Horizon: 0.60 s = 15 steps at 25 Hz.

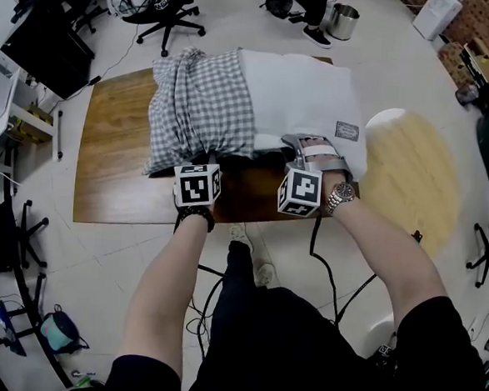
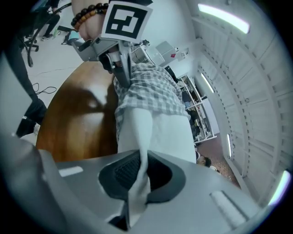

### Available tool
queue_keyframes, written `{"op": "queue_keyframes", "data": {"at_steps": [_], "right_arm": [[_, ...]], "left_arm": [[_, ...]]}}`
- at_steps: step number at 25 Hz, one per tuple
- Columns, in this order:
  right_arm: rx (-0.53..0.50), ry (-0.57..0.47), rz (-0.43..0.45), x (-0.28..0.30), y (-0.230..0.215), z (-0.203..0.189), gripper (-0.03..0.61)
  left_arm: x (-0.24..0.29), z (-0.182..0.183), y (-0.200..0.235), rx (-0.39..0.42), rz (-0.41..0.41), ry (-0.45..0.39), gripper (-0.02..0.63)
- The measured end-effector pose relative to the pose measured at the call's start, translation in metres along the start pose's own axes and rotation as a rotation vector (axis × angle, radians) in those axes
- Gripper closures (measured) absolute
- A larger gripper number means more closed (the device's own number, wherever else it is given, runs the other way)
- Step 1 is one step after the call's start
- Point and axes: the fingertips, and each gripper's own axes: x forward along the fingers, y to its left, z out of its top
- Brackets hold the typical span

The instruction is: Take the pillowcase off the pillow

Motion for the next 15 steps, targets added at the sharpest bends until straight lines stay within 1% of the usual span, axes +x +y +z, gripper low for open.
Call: {"op": "queue_keyframes", "data": {"at_steps": [4,8,11,15], "right_arm": [[0.025,0.012,-0.012,-0.011,-0.015,-0.026,0.56],[0.025,0.011,-0.02,-0.025,-0.02,-0.041,0.56],[0.03,0.006,-0.02,-0.033,-0.017,-0.047,0.56],[0.043,0.007,-0.016,-0.042,-0.009,-0.057,0.561]], "left_arm": [[-0.017,-0.004,0.032,-0.058,0.068,0.01,0.609],[-0.033,-0.005,0.045,-0.048,0.101,0.002,0.609],[-0.044,-0.005,0.057,-0.06,0.127,-0.005,0.607],[-0.055,-0.009,0.07,-0.055,0.151,-0.012,0.607]]}}
